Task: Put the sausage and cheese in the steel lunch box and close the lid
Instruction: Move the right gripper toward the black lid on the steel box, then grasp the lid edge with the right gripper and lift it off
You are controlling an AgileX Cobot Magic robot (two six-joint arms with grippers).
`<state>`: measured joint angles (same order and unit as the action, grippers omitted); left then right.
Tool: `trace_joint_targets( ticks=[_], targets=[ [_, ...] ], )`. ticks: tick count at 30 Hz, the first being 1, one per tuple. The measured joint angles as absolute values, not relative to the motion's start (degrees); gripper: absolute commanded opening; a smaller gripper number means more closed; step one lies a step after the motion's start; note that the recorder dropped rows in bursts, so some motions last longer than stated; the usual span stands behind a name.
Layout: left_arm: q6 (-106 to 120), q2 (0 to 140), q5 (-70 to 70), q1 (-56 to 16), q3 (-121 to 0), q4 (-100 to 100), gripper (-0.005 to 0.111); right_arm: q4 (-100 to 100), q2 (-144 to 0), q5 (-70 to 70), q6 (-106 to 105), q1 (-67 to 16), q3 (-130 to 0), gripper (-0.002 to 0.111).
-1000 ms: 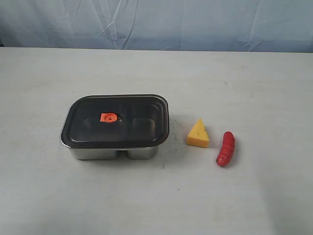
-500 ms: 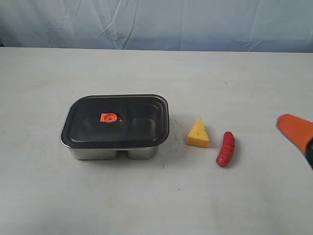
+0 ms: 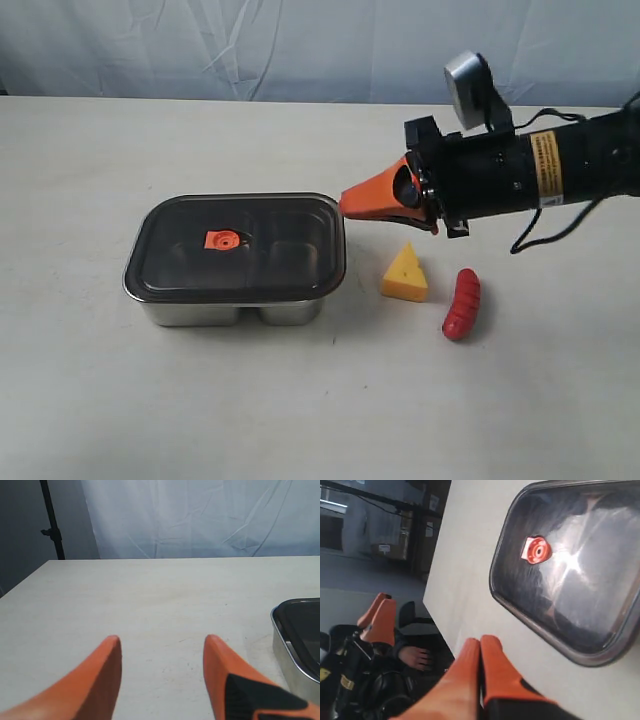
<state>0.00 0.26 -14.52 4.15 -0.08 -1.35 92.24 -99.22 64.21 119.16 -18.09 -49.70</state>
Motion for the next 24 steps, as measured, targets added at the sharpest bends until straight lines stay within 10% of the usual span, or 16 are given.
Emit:
trace_joint_targets(
  ticks=[8,16,24],
  targets=[
    [0.0,0.3,-14.5,4.2,-0.1,-1.4,0.049,90.9,-112.6,65.3,119.2,-15.1,-51.6,0.003],
    [0.0,0.3,-14.5,4.2,-0.1,-1.4,0.049,92.6,-113.5,60.2,119.2,-15.1,-51.6,0.059],
    [0.0,0.3,-14.5,4.2,-0.1,-1.4,0.049,91.2,-113.5,56.0,119.2,-15.7,-51.6,0.044]
  ],
)
